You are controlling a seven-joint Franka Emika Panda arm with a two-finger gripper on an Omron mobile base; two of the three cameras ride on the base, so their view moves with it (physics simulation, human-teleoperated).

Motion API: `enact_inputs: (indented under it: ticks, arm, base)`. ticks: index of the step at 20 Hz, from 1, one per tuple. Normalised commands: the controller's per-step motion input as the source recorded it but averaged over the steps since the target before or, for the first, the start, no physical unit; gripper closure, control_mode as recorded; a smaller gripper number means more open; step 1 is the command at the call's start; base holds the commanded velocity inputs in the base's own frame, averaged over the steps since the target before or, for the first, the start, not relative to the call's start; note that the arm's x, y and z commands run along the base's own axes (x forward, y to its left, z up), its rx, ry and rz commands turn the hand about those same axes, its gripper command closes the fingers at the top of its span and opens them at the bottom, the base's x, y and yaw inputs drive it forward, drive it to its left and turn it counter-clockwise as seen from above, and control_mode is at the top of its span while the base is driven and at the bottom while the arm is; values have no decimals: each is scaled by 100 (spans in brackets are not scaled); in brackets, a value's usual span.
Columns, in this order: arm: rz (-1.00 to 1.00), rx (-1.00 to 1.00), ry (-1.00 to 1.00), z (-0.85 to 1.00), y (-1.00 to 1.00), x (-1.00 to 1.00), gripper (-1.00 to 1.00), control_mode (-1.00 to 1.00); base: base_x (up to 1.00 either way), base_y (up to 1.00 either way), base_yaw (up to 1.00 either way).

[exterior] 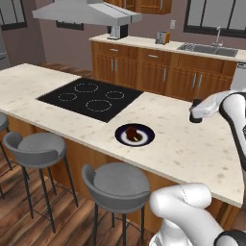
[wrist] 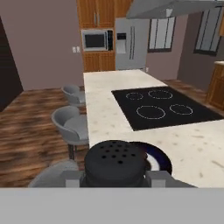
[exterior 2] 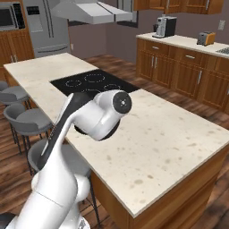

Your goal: Retrieve the shaker from the cabinet and place it next the steak on a plate on the dining table.

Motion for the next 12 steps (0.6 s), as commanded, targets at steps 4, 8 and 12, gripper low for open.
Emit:
enact_inputs:
  ticks: [4, 8, 12]
  arm:
    - [24, -8, -4, -69, -12, 14, 100, -100]
    - [21, -7, -4, -68, 0, 22, 100, -100]
    - [12, 0, -4, -36, 2, 14, 100, -100]
  base:
    - [0, 0, 0]
    - [0, 0, 0]
    - [0, 0, 0]
